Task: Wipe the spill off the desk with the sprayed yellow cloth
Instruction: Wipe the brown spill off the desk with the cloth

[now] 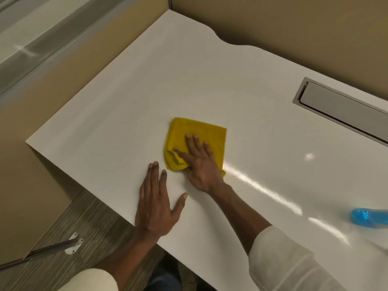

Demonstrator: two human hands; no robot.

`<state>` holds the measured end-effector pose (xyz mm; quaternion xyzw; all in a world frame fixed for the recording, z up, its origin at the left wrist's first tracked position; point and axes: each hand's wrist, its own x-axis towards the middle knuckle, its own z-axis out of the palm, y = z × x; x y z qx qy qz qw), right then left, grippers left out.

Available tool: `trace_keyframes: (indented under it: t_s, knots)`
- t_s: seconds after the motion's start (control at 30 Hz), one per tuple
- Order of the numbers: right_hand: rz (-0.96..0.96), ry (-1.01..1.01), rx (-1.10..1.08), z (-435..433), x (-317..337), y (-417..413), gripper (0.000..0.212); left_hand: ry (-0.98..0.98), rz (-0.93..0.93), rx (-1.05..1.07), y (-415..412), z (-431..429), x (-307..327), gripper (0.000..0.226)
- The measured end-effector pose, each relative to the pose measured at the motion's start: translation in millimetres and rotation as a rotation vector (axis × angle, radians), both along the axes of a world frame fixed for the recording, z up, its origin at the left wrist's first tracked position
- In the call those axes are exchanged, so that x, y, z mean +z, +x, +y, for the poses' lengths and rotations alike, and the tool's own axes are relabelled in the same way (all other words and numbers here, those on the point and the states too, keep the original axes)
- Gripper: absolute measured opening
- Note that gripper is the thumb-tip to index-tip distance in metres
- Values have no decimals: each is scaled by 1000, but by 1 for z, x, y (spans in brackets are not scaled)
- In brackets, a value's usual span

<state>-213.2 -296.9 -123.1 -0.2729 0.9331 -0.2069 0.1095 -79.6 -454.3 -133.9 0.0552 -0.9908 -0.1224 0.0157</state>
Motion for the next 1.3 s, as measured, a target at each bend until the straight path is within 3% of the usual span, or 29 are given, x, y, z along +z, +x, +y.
trace_keyframes:
  t_s: [0.17, 0.23, 0.37, 0.53, 0.8, 1.17, 1.3]
  knots:
    - [25, -16, 59, 46, -1, 45, 60, 0, 29, -10, 0, 1, 2, 94]
    - [51, -5, 29, 77, -1, 61, 67, -3, 22, -12, 0, 0, 2, 94]
    - [57, 26, -166, 152, -1, 75, 87, -12, -6, 0, 0, 1, 3, 95]
    - [49, 55, -440, 224, -1, 99, 59, -14, -23, 0, 0, -1, 2, 96]
    - [41, 25, -729, 197, -10, 112, 63, -12, -50, 3, 0, -1, 2, 98]
    - [28, 13, -325, 52, -8, 38, 63, -13, -40, -5, 1, 2, 5, 95]
    - [20, 20, -215, 32, -8, 44, 65, 5, -60, -12, -1, -1, 10, 81]
